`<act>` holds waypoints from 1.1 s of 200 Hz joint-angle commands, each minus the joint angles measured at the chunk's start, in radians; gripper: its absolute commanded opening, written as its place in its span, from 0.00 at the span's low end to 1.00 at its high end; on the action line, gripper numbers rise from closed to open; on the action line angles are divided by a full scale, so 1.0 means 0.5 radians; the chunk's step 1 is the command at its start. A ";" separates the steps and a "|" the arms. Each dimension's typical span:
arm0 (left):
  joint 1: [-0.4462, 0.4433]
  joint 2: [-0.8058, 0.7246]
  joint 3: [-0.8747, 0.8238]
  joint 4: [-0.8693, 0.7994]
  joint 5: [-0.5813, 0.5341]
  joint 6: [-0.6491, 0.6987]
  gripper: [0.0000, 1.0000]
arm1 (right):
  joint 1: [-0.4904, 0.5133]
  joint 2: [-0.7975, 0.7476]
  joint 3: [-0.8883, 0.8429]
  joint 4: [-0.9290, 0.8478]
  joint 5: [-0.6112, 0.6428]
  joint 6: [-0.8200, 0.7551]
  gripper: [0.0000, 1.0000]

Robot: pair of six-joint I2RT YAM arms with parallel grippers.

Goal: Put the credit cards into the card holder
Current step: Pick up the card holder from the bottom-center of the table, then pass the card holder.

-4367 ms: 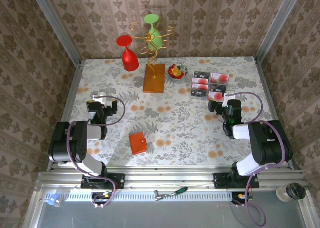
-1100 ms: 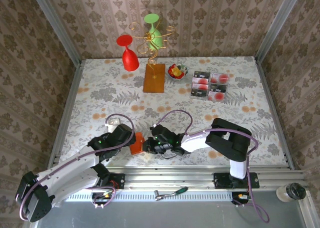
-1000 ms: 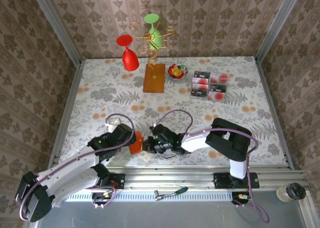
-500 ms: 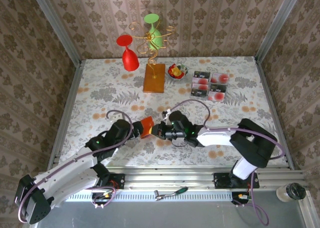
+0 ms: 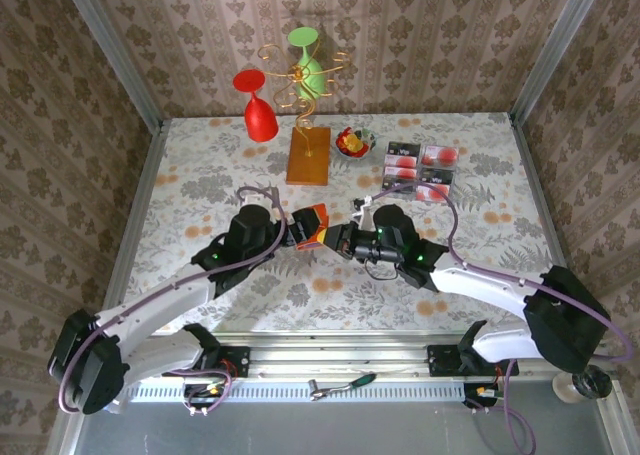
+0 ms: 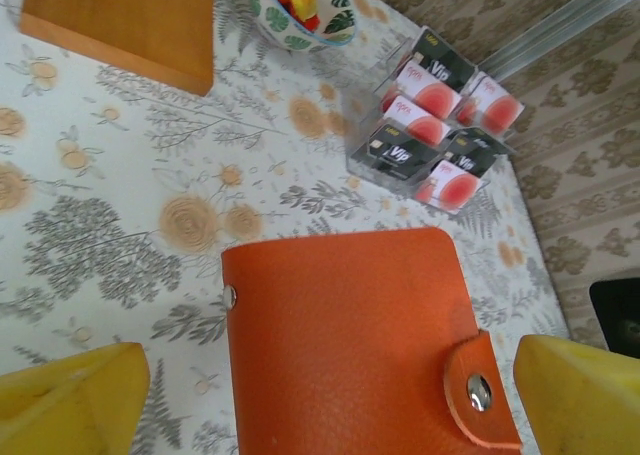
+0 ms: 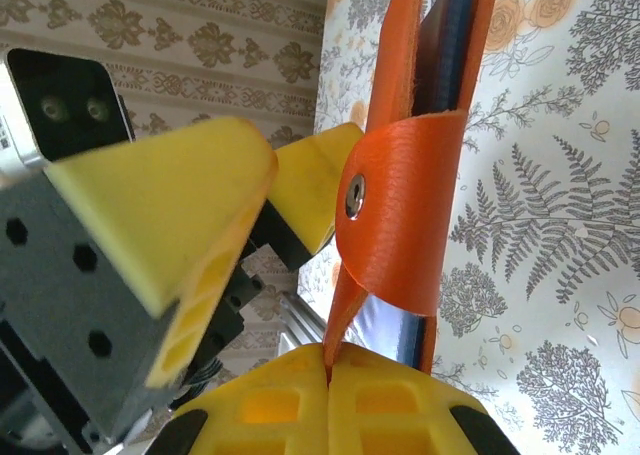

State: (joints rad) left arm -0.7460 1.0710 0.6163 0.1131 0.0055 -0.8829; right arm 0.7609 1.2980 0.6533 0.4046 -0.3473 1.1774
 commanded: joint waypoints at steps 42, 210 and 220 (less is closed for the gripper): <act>0.080 0.260 0.019 0.551 0.269 -0.233 0.92 | -0.079 -0.059 -0.068 0.091 -0.045 0.059 0.00; 0.159 0.405 -0.102 1.023 0.377 -0.590 0.82 | -0.182 -0.120 -0.070 0.331 -0.140 0.188 0.00; 0.159 0.422 -0.093 1.052 0.390 -0.604 0.82 | -0.181 -0.105 -0.066 0.348 -0.143 0.199 0.00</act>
State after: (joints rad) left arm -0.6724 1.2644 0.5770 0.5648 0.1738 -1.1500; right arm 0.6720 1.2388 0.5953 0.5087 -0.3908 1.2575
